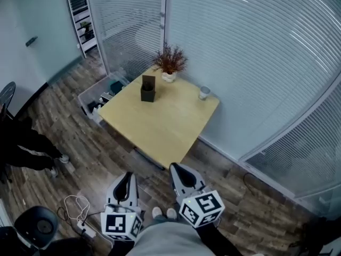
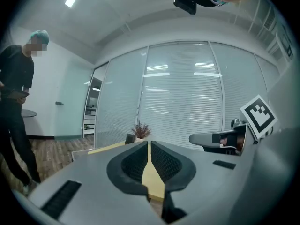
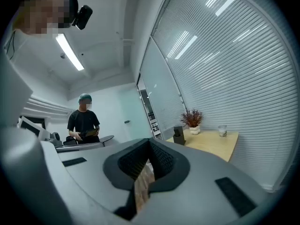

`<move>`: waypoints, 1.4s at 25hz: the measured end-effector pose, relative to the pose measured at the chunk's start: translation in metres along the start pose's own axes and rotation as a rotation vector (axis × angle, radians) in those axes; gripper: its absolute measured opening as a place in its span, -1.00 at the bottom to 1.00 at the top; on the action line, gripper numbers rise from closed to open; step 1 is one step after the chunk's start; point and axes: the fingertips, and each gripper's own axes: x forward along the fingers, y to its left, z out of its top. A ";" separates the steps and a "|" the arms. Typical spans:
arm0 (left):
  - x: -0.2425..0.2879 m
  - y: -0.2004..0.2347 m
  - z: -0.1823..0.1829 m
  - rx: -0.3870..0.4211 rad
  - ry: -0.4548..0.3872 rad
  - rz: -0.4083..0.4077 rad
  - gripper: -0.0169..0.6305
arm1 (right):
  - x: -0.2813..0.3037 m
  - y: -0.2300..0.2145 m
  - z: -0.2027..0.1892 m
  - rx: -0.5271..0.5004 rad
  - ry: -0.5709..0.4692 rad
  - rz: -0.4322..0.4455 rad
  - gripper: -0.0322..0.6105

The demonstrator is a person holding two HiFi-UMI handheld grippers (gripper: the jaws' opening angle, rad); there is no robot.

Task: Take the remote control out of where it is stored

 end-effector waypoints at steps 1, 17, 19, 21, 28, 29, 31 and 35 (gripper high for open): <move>0.000 0.001 0.000 -0.002 0.002 0.002 -0.86 | 0.001 0.000 0.000 0.003 0.000 -0.002 -0.89; -0.027 0.056 -0.007 0.014 0.014 0.053 -0.86 | 0.024 0.024 0.009 -0.044 -0.079 0.020 -0.89; -0.025 0.057 -0.010 0.000 0.016 0.045 -0.86 | 0.027 0.025 0.004 -0.044 -0.068 0.011 -0.89; -0.023 0.057 -0.012 -0.002 0.018 0.037 -0.86 | 0.030 0.026 0.000 -0.050 -0.049 0.005 -0.89; 0.004 0.068 -0.011 -0.008 0.017 0.045 -0.86 | 0.055 0.007 0.005 -0.060 -0.047 -0.009 -0.89; 0.010 0.070 -0.009 -0.008 0.015 0.047 -0.86 | 0.061 0.002 0.008 -0.064 -0.047 -0.010 -0.89; 0.023 0.075 -0.004 -0.007 0.011 0.053 -0.86 | 0.073 -0.006 0.014 -0.067 -0.044 -0.009 -0.89; 0.053 0.084 0.004 -0.005 0.012 0.061 -0.86 | 0.102 -0.024 0.023 -0.005 -0.047 -0.002 -0.89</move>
